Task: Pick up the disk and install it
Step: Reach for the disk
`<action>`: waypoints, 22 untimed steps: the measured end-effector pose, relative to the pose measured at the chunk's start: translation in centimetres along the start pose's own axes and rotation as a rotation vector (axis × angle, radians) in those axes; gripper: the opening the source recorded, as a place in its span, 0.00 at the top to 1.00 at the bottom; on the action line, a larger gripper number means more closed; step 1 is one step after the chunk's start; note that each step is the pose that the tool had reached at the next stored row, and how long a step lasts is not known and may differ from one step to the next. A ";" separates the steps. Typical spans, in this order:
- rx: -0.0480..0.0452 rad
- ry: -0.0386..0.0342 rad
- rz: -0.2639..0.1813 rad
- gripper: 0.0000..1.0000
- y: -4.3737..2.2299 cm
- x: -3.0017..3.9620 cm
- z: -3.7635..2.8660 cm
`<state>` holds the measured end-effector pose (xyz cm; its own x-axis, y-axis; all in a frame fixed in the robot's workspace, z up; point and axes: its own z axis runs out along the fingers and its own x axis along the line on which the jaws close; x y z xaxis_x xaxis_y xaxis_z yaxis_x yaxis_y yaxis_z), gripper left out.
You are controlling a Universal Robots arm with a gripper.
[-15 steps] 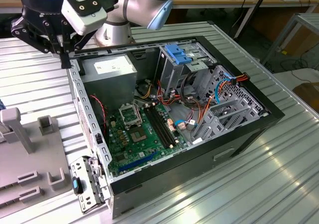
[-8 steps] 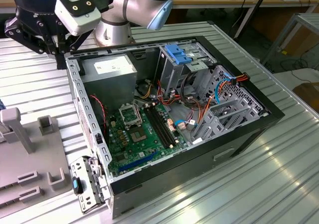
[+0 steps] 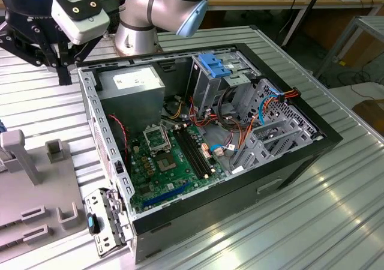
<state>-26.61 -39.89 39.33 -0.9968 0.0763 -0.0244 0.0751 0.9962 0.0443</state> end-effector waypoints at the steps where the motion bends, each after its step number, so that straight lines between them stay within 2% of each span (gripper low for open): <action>1: 0.0000 0.0000 0.000 0.89 -0.01 0.12 0.00; 7: 0.0000 0.0000 0.000 0.89 -0.09 1.21 -0.03; 22: 0.0000 0.0000 0.000 0.89 -0.24 3.22 -0.09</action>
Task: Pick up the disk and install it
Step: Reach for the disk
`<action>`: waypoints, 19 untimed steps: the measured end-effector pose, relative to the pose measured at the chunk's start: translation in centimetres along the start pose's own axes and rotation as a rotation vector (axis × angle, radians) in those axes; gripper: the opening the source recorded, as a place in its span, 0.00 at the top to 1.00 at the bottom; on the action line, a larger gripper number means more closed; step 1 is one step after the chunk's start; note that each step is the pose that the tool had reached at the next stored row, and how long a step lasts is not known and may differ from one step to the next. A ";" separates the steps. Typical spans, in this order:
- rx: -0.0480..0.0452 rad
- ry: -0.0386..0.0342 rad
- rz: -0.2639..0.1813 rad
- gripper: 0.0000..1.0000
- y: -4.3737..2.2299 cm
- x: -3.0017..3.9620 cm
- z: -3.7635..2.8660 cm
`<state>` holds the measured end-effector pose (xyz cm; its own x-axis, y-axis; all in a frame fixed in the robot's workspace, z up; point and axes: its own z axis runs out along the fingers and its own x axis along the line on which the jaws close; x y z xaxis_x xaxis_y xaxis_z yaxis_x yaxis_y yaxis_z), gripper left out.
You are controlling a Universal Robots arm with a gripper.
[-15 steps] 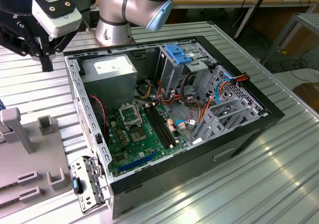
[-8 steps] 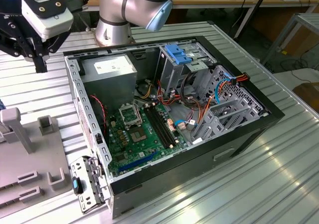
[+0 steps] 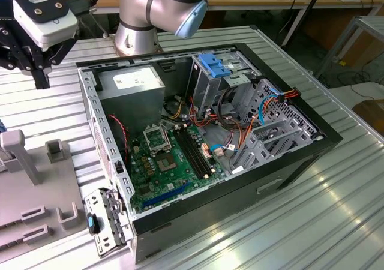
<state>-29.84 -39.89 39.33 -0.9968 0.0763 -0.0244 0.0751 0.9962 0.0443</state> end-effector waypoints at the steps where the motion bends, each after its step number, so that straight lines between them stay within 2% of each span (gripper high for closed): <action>1: 0.0000 0.0000 0.000 0.89 -0.01 0.09 0.00; 10: 0.0000 0.0000 0.000 0.89 -0.09 1.17 -0.03; 19: 0.0000 0.0000 0.000 0.89 -0.20 2.65 -0.08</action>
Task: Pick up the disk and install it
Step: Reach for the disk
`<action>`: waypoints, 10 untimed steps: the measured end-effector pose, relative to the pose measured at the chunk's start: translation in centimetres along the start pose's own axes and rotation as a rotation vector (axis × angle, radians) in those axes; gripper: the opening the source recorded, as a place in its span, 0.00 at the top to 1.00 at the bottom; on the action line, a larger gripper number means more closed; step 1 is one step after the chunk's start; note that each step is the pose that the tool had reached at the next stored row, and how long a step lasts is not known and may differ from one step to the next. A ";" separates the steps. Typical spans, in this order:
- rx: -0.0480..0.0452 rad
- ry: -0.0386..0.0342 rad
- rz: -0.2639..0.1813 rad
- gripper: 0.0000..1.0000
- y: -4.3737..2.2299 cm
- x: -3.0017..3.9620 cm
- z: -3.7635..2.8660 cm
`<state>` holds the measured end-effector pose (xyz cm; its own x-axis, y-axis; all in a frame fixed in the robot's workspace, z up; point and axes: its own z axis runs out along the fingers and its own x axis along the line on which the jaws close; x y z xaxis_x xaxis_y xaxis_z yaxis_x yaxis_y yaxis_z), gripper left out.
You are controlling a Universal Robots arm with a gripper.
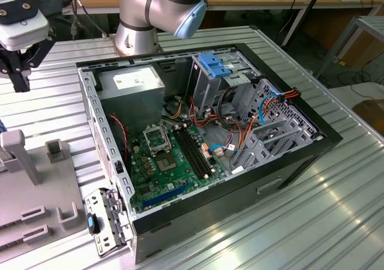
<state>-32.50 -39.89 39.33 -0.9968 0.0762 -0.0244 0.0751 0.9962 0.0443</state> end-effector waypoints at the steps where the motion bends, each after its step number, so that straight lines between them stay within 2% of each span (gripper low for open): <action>1: -0.0001 -0.0001 0.000 0.89 -0.02 0.32 0.00; 10: 0.0000 0.0000 0.000 0.89 -0.15 1.97 -0.05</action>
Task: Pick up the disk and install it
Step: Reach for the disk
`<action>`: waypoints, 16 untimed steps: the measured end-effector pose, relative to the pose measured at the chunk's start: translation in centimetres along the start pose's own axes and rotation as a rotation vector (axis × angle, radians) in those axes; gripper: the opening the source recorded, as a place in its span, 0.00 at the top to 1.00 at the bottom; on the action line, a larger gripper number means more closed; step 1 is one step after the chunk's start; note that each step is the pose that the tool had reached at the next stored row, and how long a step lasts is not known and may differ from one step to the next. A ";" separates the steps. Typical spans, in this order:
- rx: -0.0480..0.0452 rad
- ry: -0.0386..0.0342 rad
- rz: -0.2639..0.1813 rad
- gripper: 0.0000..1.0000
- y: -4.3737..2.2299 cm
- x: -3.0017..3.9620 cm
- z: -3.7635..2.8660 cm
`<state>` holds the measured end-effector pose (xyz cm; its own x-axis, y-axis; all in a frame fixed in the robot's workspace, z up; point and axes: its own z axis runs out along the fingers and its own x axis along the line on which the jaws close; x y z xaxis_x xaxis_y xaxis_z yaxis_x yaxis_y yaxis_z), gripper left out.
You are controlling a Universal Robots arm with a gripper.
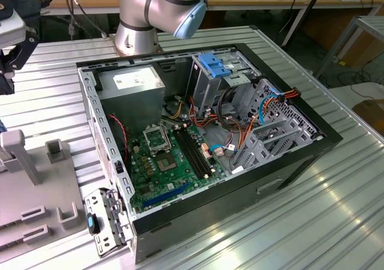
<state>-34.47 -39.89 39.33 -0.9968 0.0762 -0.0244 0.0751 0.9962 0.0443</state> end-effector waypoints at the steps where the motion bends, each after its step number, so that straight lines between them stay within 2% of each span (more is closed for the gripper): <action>1: 0.0000 0.0000 0.000 0.89 -0.02 0.22 0.00; 11: 0.0000 0.0000 0.000 0.89 -0.12 1.62 -0.05; 14: 0.0000 -0.0001 0.000 0.89 -0.19 2.47 -0.07; 16: 0.0000 0.0000 0.000 0.89 -0.20 2.77 -0.08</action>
<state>-37.25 -39.89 39.33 -0.9968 0.0762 -0.0245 0.0751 0.9962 0.0443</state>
